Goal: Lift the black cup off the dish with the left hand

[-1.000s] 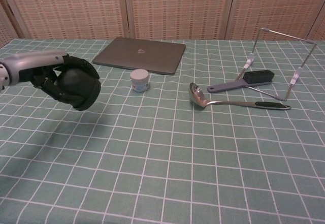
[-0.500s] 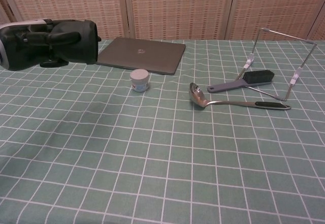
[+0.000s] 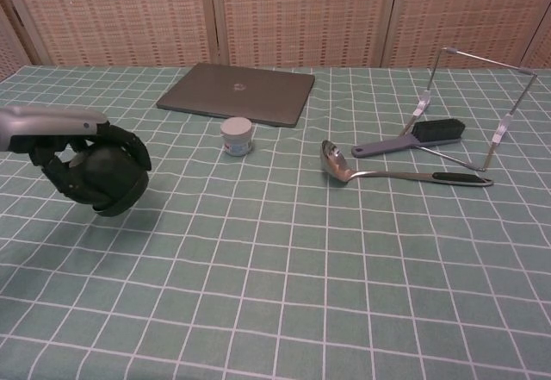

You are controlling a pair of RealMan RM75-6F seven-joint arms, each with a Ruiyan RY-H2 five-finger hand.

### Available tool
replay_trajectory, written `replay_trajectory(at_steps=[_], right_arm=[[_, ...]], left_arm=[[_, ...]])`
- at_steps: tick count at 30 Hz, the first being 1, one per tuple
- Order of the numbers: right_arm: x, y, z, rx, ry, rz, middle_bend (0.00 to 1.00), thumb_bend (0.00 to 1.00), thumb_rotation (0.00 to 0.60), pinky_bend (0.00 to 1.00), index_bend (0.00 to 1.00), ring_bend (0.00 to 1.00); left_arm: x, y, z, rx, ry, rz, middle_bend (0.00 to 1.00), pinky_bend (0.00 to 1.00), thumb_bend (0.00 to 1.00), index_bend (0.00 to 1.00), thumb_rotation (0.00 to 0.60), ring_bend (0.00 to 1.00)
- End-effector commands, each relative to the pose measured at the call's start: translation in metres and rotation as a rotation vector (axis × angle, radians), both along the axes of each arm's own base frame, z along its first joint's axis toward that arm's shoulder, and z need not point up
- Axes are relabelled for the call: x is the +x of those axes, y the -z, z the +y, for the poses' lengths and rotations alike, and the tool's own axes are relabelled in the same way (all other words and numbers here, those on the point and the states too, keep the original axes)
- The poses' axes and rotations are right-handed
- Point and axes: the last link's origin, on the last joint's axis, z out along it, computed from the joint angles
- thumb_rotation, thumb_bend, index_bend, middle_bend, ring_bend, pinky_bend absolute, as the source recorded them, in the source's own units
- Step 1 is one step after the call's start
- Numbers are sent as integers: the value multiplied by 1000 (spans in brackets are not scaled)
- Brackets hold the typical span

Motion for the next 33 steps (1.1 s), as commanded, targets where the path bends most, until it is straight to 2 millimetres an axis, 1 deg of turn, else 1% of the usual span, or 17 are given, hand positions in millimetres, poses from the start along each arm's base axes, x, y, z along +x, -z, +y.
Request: replay_trajectory(at_steps=[1, 4, 9, 11, 14, 17, 19, 23, 29, 33], right_arm=[[0, -2, 0, 0, -2, -1, 0, 175, 600, 0, 0, 0], [0, -3, 1, 1, -1, -1, 0, 175, 600, 0, 0, 0], [-2, -2, -1, 19, 7, 5, 0, 175, 600, 0, 0, 0], [-2, -1, -1, 31, 11, 4, 0, 175, 600, 0, 0, 0], [-3, -1, -2, 32, 15, 6, 0, 175, 600, 0, 0, 0], [-3, 0, -3, 36, 17, 9, 0, 175, 600, 0, 0, 0], [-3, 0, -3, 37, 18, 7, 0, 175, 600, 0, 0, 0], [-5, -1, -5, 33, 25, 7, 0, 175, 600, 0, 0, 0], [-5, 2, -6, 38, 30, 8, 0, 175, 600, 0, 0, 0], [-5, 2, -6, 38, 33, 11, 0, 175, 600, 0, 0, 0]], left_arm=[[-24, 2, 1, 144, 233, 532, 785, 772, 407, 750, 600, 646], [-24, 2, -4, 213, 223, 639, 778, 773, 407, 745, 600, 646], [-8, 0, -10, 311, 198, 751, 777, 782, 408, 744, 600, 646], [-2, 1, -14, 304, 192, 767, 775, 783, 415, 742, 600, 647], [4, 2, -16, 299, 204, 792, 771, 784, 421, 740, 600, 647], [8, 4, -17, 280, 194, 780, 768, 784, 423, 737, 600, 645], [11, 8, -18, 233, 177, 725, 764, 782, 423, 732, 600, 644], [18, 10, -14, 159, 116, 512, 735, 767, 430, 714, 600, 626], [20, 11, -9, 146, 116, 304, 727, 774, 431, 706, 600, 626], [13, 11, -6, 132, 113, 282, 713, 767, 428, 693, 600, 621]])
